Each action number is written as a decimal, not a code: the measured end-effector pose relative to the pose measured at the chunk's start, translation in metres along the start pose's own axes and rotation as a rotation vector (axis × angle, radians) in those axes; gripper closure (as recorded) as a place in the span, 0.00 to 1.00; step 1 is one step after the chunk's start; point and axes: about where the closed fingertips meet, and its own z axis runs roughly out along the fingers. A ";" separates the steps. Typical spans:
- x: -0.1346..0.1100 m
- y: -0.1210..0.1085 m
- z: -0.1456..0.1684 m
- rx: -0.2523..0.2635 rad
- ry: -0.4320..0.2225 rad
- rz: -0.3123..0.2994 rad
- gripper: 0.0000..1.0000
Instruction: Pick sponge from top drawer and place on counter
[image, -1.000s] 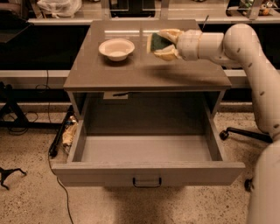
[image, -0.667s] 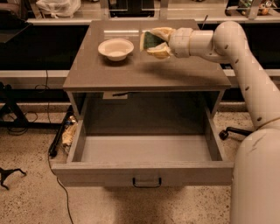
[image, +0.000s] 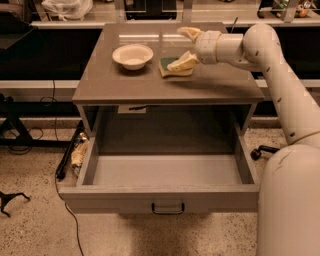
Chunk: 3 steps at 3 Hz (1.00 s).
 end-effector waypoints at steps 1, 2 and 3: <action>0.007 -0.006 -0.014 0.029 0.032 0.011 0.00; 0.010 -0.011 -0.047 0.079 0.071 0.025 0.00; 0.008 -0.010 -0.097 0.153 0.131 0.041 0.00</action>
Offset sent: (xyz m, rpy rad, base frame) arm -0.0381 -0.0970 0.0117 -0.0144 0.0170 -0.2088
